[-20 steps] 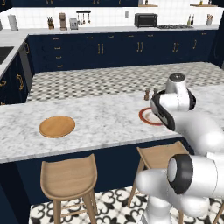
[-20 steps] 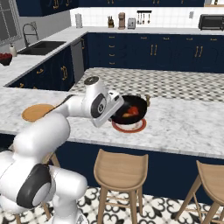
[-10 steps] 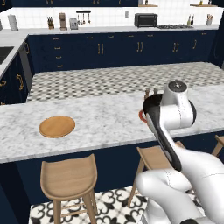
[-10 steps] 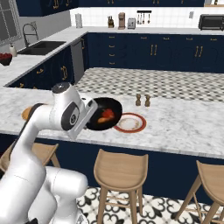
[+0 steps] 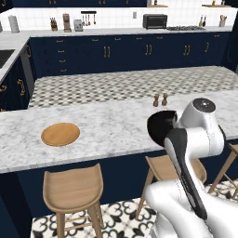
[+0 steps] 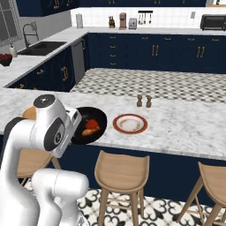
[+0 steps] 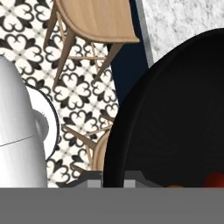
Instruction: Pick the chicken drumstick and bell pepper from their plates and place them in the bowl. Then put the bowl in the fridge.
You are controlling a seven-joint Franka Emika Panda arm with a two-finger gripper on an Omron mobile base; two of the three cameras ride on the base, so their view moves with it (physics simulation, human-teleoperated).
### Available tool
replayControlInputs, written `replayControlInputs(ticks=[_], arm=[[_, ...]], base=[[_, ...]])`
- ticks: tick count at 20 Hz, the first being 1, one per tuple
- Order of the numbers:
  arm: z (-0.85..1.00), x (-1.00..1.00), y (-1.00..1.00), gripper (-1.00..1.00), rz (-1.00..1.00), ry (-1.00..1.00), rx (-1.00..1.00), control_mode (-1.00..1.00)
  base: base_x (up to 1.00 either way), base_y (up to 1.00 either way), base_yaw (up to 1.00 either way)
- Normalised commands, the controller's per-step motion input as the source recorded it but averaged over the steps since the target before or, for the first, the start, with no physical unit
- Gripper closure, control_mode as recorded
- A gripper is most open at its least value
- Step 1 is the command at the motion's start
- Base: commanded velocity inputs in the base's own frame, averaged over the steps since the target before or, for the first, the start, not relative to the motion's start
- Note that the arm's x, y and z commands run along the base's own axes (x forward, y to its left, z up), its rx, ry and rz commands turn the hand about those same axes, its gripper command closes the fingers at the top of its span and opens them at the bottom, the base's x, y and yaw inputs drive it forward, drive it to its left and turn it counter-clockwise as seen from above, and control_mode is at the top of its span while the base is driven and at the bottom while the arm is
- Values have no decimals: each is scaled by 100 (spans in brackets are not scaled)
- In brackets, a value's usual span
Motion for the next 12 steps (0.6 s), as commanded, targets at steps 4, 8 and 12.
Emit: replayControlInputs(ticks=[4, 8, 12], arm=[[0, 0, 0, 100, 0, 0, 0, -100], [0, 0, 0, 100, 0, 0, 0, 100], [0, 0, 0, 100, 0, 0, 0, 100]], base=[[0, 0, 0], [-28, 0, 0], [-100, -14, 9]])
